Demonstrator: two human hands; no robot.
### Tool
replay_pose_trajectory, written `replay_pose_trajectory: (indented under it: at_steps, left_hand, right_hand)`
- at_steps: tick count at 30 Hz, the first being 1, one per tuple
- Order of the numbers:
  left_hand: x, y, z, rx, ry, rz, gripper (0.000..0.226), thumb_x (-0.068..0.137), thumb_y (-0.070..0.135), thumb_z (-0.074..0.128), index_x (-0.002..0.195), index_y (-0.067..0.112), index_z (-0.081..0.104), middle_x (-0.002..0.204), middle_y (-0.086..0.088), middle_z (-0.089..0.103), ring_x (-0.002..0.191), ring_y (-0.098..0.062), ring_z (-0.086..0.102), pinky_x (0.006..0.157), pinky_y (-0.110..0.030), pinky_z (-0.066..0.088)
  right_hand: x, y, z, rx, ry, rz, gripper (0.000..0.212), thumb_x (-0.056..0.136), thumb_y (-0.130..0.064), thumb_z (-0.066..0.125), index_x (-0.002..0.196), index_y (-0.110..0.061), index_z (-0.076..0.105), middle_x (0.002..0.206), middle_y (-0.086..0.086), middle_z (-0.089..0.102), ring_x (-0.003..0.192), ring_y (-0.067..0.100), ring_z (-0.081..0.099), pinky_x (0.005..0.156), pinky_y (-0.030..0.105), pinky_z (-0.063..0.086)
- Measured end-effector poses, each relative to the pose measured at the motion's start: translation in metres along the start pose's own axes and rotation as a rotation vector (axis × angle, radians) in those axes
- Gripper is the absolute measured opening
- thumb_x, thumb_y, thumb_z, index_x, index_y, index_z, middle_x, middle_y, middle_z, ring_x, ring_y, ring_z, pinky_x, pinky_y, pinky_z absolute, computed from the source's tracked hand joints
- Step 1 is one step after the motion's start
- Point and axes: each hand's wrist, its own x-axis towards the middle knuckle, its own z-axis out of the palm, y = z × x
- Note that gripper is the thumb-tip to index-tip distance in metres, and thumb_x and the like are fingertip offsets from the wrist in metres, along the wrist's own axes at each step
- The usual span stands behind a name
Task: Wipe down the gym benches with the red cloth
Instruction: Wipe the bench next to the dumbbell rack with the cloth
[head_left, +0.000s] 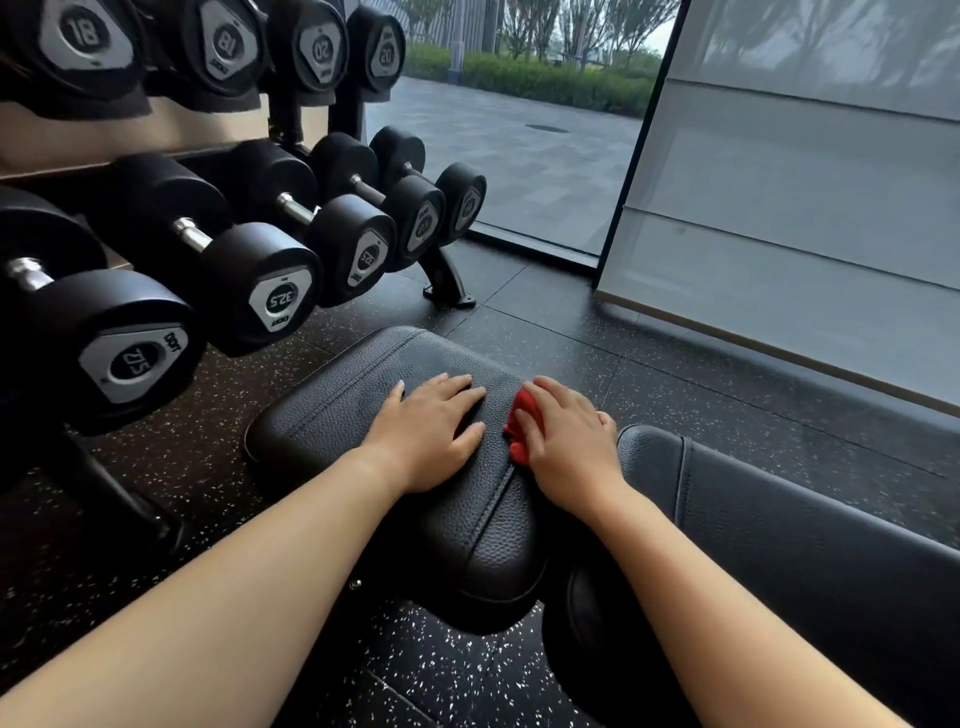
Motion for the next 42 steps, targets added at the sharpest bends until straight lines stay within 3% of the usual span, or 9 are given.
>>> replay_pose_trajectory:
  at_steps: [5, 11, 25, 33, 38, 42]
  left_hand:
    - [-0.001, -0.03, -0.013, 0.055, -0.014, -0.073, 0.055, 0.098, 0.046, 0.033, 0.149, 0.03, 0.023, 0.158, 0.01, 0.013, 0.146, -0.01, 0.006, 0.118, -0.048, 0.006]
    - [-0.002, -0.072, -0.022, 0.021, 0.009, -0.171, 0.055, 0.098, 0.046, 0.033, 0.149, 0.029, 0.022, 0.158, 0.011, 0.012, 0.146, -0.009, 0.006, 0.117, -0.049, 0.009]
    - [0.012, -0.095, -0.014, -0.027, 0.075, -0.207, 0.059, 0.096, 0.049, 0.03, 0.15, 0.031, 0.017, 0.159, 0.011, 0.008, 0.146, -0.011, 0.006, 0.116, -0.04, 0.017]
    - [0.01, -0.095, -0.016, -0.052, 0.105, -0.202, 0.058, 0.096, 0.048, 0.035, 0.149, 0.031, 0.021, 0.158, 0.011, 0.012, 0.145, -0.01, 0.009, 0.114, -0.036, 0.017]
    - [0.011, -0.095, -0.015, -0.053, 0.1, -0.204, 0.058, 0.095, 0.049, 0.034, 0.149, 0.032, 0.02, 0.158, 0.012, 0.011, 0.145, -0.01, 0.008, 0.113, -0.036, 0.018]
    - [0.01, -0.096, -0.016, -0.074, 0.1, -0.205, 0.058, 0.095, 0.049, 0.036, 0.149, 0.032, 0.022, 0.158, 0.012, 0.013, 0.145, -0.009, 0.009, 0.114, -0.036, 0.017]
  right_hand:
    - [-0.006, -0.018, 0.002, -0.019, 0.005, -0.155, 0.074, 0.083, -0.06, 0.009, 0.143, -0.028, 0.039, 0.152, -0.013, 0.031, 0.14, 0.008, 0.023, 0.109, 0.04, 0.016]
    - [0.039, -0.05, 0.016, -0.094, -0.08, -0.23, 0.049, 0.101, -0.045, 0.029, 0.146, -0.026, 0.033, 0.155, -0.011, 0.026, 0.142, 0.01, 0.019, 0.111, 0.041, 0.015]
    - [0.117, -0.078, 0.036, -0.11, -0.073, -0.075, 0.045, 0.1, -0.044, 0.028, 0.139, -0.025, 0.04, 0.146, -0.003, 0.039, 0.131, 0.023, 0.038, 0.104, 0.042, 0.026]
    - [0.067, -0.082, 0.032, -0.14, -0.062, -0.2, 0.051, 0.1, -0.045, 0.029, 0.148, -0.027, 0.028, 0.156, -0.011, 0.023, 0.141, 0.012, 0.022, 0.111, 0.038, 0.015]
    - [0.096, -0.088, 0.036, -0.081, -0.06, -0.165, 0.049, 0.1, -0.046, 0.029, 0.145, -0.027, 0.033, 0.153, -0.009, 0.029, 0.139, 0.015, 0.028, 0.111, 0.04, 0.016]
    - [0.106, -0.092, 0.042, -0.095, -0.05, -0.143, 0.053, 0.1, -0.045, 0.029, 0.148, -0.022, 0.027, 0.155, -0.004, 0.025, 0.141, 0.017, 0.024, 0.113, 0.042, 0.012]
